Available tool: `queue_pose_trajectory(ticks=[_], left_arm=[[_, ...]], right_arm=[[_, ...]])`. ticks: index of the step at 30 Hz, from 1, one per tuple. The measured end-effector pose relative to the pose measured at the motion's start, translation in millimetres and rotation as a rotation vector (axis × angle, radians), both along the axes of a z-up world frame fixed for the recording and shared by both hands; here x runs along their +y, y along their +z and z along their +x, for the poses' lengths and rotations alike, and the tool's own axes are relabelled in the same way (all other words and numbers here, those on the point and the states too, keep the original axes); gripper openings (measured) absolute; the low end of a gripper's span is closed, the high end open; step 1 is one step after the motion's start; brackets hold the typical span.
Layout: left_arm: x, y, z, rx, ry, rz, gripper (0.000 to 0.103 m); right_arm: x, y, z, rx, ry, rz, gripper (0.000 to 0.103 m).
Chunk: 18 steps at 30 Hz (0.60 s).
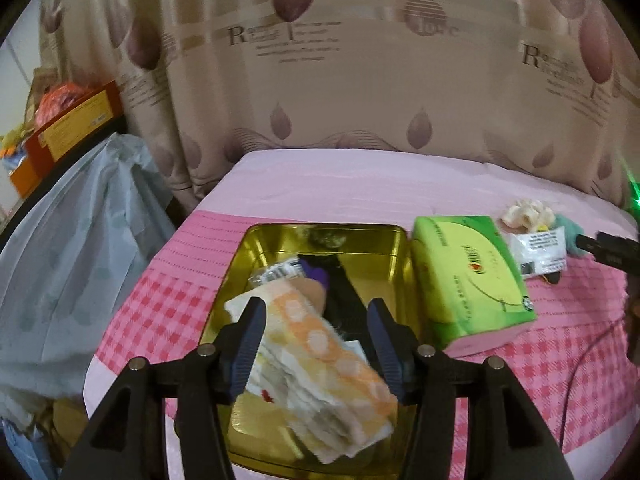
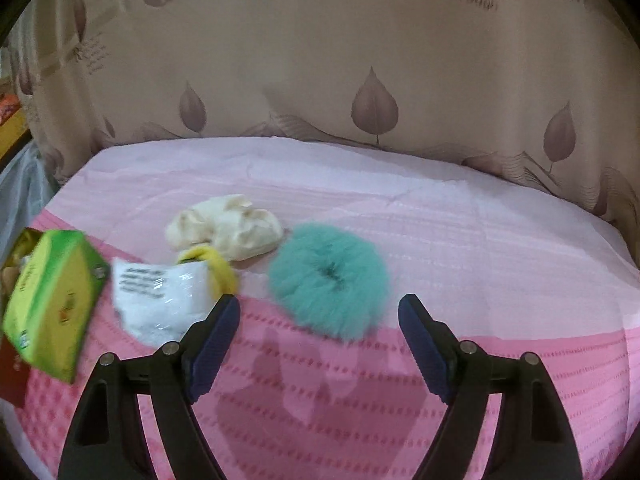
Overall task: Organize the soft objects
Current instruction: 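Grasp the teal fluffy scrunchie with the right gripper and lift it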
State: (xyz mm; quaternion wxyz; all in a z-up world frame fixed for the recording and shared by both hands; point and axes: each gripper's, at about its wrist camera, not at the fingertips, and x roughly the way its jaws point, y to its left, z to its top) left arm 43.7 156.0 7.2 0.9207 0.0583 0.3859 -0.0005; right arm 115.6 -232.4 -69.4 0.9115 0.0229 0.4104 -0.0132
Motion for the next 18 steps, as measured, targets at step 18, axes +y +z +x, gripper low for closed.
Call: queue_pose_trajectory(ticks=[18], left_arm=[[-150, 2, 27, 0.065, -0.359, 0.022, 0.058]], right_arm=[[-12, -29, 27, 0.046, 0.003, 0.035, 0.039]])
